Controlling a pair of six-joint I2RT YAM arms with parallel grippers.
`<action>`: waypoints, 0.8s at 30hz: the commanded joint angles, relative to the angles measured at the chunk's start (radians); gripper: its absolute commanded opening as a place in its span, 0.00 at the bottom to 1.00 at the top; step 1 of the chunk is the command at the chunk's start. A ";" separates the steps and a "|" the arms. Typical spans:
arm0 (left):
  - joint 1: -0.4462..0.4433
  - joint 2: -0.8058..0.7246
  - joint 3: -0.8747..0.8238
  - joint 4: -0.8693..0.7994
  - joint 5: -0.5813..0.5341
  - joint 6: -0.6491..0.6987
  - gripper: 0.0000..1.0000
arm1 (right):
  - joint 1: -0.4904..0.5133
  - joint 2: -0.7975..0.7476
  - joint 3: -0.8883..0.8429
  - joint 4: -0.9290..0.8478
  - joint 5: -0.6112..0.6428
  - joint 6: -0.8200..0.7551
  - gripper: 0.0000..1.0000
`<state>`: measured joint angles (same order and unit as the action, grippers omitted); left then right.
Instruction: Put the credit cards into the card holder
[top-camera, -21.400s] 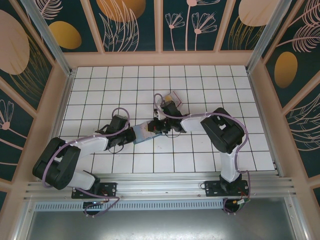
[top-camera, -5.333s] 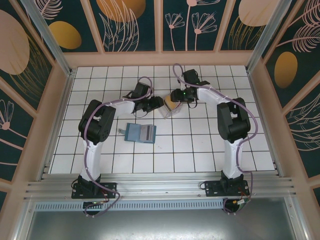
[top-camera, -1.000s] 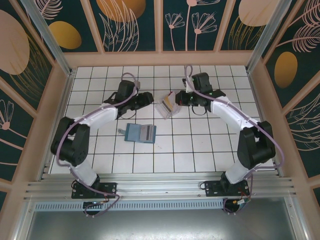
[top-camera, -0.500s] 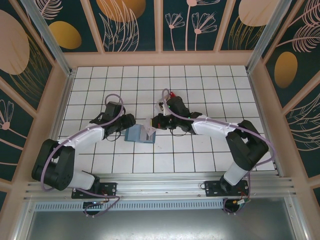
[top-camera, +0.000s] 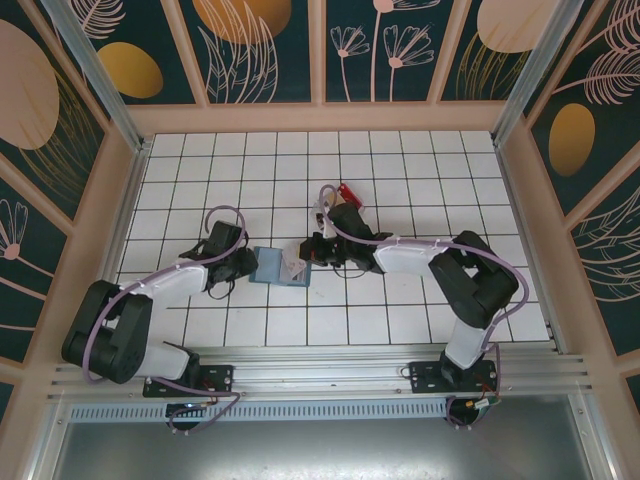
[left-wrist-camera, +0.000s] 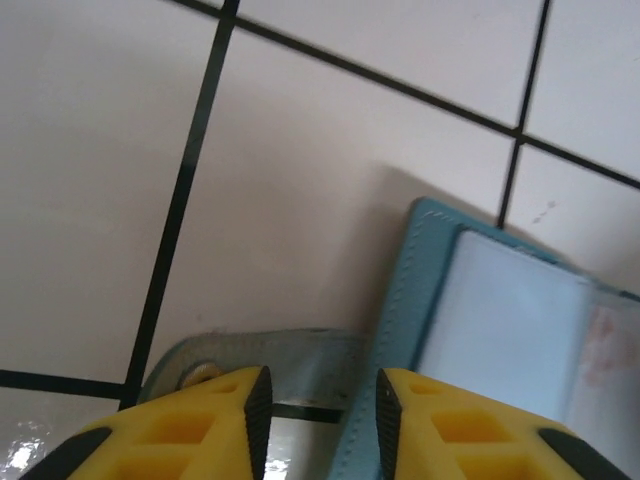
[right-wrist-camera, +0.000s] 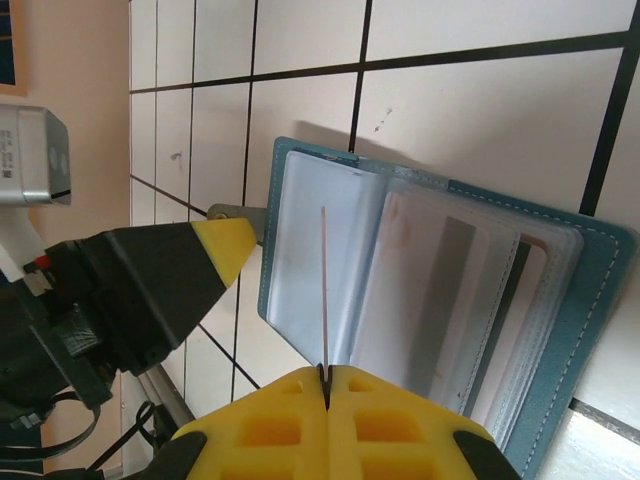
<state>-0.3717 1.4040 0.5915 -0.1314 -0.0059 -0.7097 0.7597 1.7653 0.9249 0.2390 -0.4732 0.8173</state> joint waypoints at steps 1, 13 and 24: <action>0.006 0.025 -0.019 0.010 -0.016 0.013 0.30 | 0.009 0.022 -0.014 0.056 -0.009 0.026 0.02; 0.005 0.037 -0.049 0.064 0.078 0.019 0.11 | 0.012 0.068 -0.013 0.078 0.002 0.027 0.02; 0.004 -0.017 -0.143 0.161 0.199 -0.056 0.09 | -0.016 0.093 -0.008 0.105 -0.023 0.025 0.02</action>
<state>-0.3580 1.3972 0.4858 0.0200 0.0818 -0.7292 0.7559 1.8328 0.9180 0.3122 -0.4744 0.8448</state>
